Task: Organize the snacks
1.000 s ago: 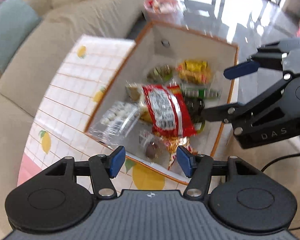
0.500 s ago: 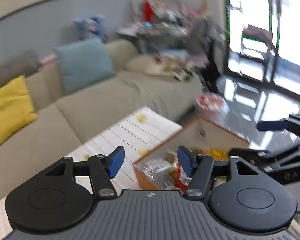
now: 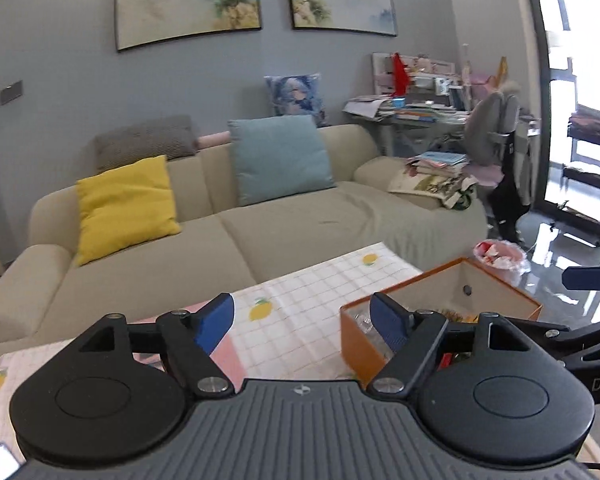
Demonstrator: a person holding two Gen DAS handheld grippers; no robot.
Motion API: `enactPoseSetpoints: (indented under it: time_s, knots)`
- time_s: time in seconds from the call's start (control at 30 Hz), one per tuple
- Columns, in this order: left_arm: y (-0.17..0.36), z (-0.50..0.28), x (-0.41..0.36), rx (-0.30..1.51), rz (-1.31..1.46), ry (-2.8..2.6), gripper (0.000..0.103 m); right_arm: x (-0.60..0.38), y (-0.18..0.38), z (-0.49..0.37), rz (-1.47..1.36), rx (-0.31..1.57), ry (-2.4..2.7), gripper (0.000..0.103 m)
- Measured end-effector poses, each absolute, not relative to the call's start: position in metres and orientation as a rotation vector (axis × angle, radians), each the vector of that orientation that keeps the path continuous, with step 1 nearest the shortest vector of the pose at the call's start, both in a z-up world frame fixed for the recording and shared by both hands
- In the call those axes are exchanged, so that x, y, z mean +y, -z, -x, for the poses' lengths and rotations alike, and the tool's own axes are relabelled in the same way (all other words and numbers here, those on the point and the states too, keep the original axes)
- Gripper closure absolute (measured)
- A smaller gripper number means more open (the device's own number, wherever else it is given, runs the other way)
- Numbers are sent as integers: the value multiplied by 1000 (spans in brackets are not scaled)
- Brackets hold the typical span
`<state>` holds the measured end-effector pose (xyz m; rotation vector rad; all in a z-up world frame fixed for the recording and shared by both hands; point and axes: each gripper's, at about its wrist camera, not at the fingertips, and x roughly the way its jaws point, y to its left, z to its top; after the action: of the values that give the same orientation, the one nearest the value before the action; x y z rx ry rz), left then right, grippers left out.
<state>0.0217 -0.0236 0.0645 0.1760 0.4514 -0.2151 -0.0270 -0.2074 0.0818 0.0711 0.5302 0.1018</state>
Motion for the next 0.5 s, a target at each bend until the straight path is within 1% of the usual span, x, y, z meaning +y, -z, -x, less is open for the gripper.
enactPoseSetpoints:
  time_s: [0.17,0.5]
  knots:
    - [-52,-10,-24,476,-169,167,12,-202,-68,42,-30,545,-103,3]
    - [-8,-12,-14,675,-107,141,12,-206,-26,43,-56,646,-46,3]
